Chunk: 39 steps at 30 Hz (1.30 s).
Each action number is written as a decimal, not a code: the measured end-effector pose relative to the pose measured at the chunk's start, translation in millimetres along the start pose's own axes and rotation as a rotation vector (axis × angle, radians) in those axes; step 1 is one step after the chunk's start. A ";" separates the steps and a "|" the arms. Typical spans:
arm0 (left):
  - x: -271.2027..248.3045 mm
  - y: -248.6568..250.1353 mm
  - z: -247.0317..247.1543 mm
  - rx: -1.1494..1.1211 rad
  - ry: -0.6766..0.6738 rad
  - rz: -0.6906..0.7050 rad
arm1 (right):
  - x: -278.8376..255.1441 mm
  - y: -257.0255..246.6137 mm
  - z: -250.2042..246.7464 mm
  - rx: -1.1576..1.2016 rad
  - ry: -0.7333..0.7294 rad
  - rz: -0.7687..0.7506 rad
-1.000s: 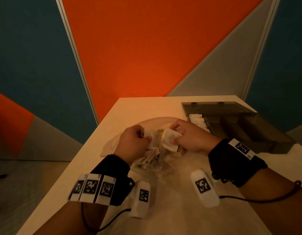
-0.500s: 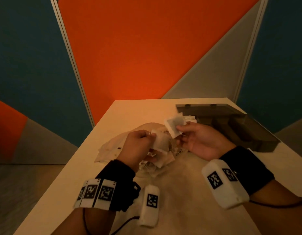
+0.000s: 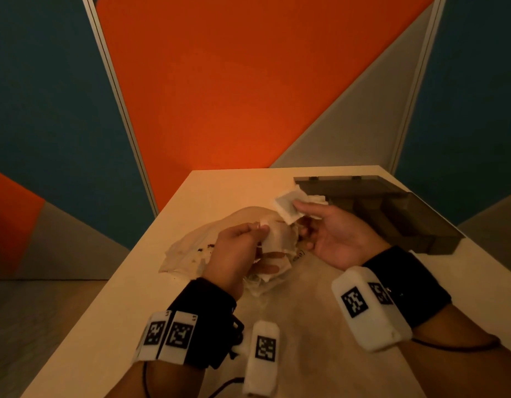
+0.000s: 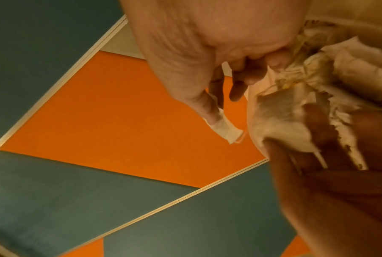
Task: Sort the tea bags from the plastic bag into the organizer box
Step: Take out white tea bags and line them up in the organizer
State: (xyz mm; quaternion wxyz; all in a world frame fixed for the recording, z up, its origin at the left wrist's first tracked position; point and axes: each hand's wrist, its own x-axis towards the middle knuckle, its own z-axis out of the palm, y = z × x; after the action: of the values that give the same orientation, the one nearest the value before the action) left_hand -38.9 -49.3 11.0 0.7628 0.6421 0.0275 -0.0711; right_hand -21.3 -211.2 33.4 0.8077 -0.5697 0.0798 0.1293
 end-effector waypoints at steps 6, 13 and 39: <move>-5.1 -15.9 8.0 0.100 -0.075 -0.058 | -2.5 -14.5 12.7 0.008 0.087 -0.056; -1.5 -12.1 13.1 -0.001 -0.056 -0.008 | -9.9 11.9 8.8 -0.091 0.157 -0.053; 8.7 -10.3 3.9 -0.104 0.061 0.007 | -26.4 33.4 -13.5 -0.042 0.108 -0.070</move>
State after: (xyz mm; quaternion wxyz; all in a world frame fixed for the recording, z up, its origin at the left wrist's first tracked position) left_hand -32.0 -55.4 0.5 0.7941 0.6037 0.0519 -0.0472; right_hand -56.2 -216.5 6.1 0.7941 -0.5951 0.1005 0.0715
